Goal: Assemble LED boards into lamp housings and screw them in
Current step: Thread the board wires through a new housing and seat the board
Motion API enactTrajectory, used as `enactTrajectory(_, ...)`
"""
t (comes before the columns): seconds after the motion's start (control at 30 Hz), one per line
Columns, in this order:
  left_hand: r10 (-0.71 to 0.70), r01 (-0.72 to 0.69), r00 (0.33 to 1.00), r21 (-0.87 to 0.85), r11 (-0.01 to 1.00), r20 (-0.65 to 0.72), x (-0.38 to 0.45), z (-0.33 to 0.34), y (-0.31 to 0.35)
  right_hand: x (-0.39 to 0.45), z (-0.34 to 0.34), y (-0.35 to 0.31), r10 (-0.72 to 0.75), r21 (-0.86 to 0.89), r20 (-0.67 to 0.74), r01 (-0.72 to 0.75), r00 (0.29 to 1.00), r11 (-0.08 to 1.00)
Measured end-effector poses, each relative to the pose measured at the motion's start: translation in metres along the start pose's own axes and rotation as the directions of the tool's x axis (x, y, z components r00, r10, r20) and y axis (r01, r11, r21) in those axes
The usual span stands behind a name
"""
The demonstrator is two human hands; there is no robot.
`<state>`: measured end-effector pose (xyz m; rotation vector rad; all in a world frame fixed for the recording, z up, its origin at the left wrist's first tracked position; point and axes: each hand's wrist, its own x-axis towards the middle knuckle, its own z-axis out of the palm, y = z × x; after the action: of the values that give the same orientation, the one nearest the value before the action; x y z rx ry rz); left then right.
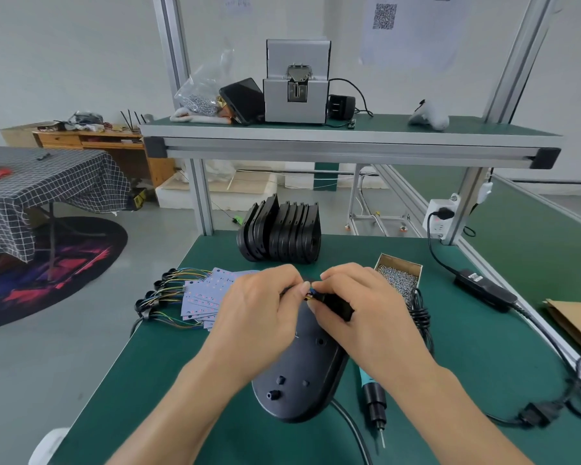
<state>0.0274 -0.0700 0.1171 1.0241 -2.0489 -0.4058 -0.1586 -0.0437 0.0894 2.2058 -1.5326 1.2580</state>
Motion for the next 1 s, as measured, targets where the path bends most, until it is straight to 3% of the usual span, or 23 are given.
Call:
enactTrajectory(0.23, 0.008, -0.009, 1.000, -0.039, 0.999, -0.022, 0.003, 0.001, 0.003, -0.002, 0.005, 0.003, -0.004, -0.002, -0.090, 0.004, 0.996, 1.000)
enactTrajectory(0.47, -0.123, 0.109, 0.990, -0.186, 0.976, -0.065, 0.000, 0.015, -0.010, 0.001, 0.007, 0.006, -0.009, -0.027, -0.053, 0.008, 0.999, 1.000)
enactTrajectory(0.57, -0.191, 0.151, 0.978, -0.349, 0.925, -0.083, 0.000, 0.015, -0.017, -0.008, 0.000, 0.010, 0.158, 0.255, 0.060, -0.168, 0.986, 0.952)
enactTrajectory(0.63, -0.257, 0.181, 0.963, -0.506, 0.843, -0.084, 0.003, 0.014, -0.022, -0.015, -0.003, 0.009, 0.292, 0.558, 0.152, -0.326, 0.944, 0.763)
enactTrajectory(0.7, -0.371, 0.233, 0.928, -0.721, 0.653, -0.036, 0.007, 0.015, -0.023, -0.021, -0.002, 0.010, 0.379, 0.745, 0.242, -0.421, 0.893, 0.517)
enactTrajectory(0.73, -0.418, 0.249, 0.909, -0.806, 0.537, 0.002, 0.009, 0.017, -0.023, -0.023, -0.002, 0.008, 0.375, 0.759, 0.308, -0.464, 0.874, 0.457)
enactTrajectory(0.8, -0.472, 0.255, 0.880, -0.894, 0.367, 0.057, 0.012, 0.020, -0.023, -0.025, 0.004, -0.002, 0.321, 0.690, 0.471, -0.570, 0.822, 0.446)
enactTrajectory(0.87, -0.527, 0.264, 0.844, -0.931, 0.251, 0.097, 0.012, 0.023, -0.024, -0.030, 0.016, -0.015, 0.342, 0.612, 0.547, -0.643, 0.764, 0.460)
enactTrajectory(1.0, -0.615, 0.405, 0.733, -0.913, 0.052, 0.290, 0.010, 0.025, -0.029, -0.032, 0.031, -0.032, 0.508, 0.510, 0.451, -0.679, 0.734, 0.528)
